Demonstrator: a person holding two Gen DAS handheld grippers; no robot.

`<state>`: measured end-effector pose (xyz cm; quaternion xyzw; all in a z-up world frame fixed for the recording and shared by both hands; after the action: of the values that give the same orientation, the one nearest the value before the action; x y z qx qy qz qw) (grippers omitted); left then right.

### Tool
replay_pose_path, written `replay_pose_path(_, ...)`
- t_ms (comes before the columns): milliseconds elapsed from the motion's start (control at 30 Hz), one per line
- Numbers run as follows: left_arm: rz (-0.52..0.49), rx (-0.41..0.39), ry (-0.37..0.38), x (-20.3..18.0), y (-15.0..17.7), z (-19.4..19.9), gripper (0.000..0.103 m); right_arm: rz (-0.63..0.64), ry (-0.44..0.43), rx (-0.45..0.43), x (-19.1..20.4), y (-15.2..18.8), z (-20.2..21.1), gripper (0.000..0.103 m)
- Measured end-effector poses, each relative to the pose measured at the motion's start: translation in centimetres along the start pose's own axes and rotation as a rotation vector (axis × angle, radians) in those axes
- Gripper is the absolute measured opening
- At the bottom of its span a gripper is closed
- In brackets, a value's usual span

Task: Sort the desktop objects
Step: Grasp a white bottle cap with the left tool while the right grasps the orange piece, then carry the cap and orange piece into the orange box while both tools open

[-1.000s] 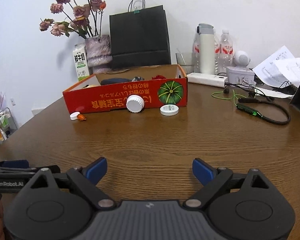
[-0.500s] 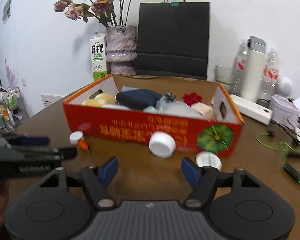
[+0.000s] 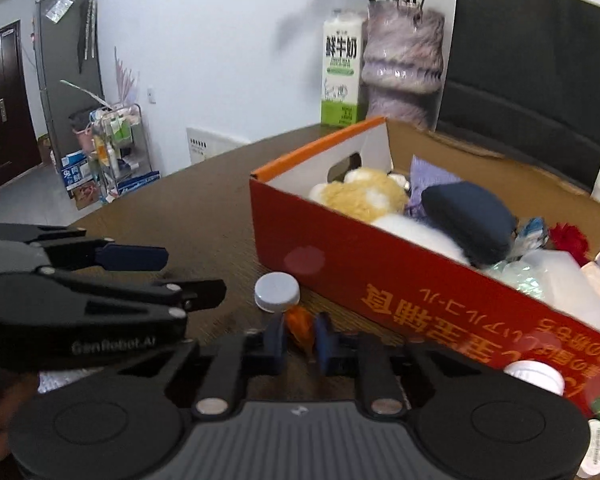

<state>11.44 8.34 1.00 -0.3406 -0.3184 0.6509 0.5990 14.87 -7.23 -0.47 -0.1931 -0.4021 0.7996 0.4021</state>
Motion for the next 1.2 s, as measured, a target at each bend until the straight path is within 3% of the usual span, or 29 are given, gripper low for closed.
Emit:
replay_pose_path(200,-0.026,0.021,0.126,-2.4,-0.9,-1.3,0.058,-0.061,0.061,-0.044,-1.6,1.8,3.5,0.013)
replay_pose_path(233,-0.054,0.019,0.122,-3.2,-1.0,-1.7,0.054,-0.091,0.063,-0.055,-2.2,2.3,4.6,0.013)
replay_pose_path(300,-0.097,0.026,0.083,-4.7,-1.4,-2.2,0.028,-0.127,0.076,-0.069,-2.8,3.1,6.5,0.013)
replay_pose_path(467,-0.087,0.026,0.074,-5.6,-0.8,-1.0,0.027,-0.168,0.125,-0.119,-3.0,5.1,11.1,0.013)
replay_pose_path(600,-0.065,-0.048,0.103,-6.4,1.2,4.2,0.027,-0.193,0.149,-0.156,-2.2,6.8,14.6,0.013)
replay_pose_path(900,-0.118,-0.192,0.164,-9.5,5.5,14.7,0.027,-0.232,0.250,-0.247,0.4,10.0,20.3,0.013)
replay_pose_path(1200,-0.124,-0.222,0.165,-11.6,7.7,18.4,0.027,-0.233,0.314,-0.364,2.9,12.3,25.8,0.013)
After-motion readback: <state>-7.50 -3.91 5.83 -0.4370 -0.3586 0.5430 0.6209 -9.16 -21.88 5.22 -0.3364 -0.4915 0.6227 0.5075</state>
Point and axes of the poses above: each gripper's, at about its wrist camera, not at the fingertips, and z roughly against the way its jaws point, x to its left, y to its underside, the point moved 1 cm from there along -z, roughly the way its jaws point, and after that the axes turned 4 degrees about -x, right-handed, at the moved point
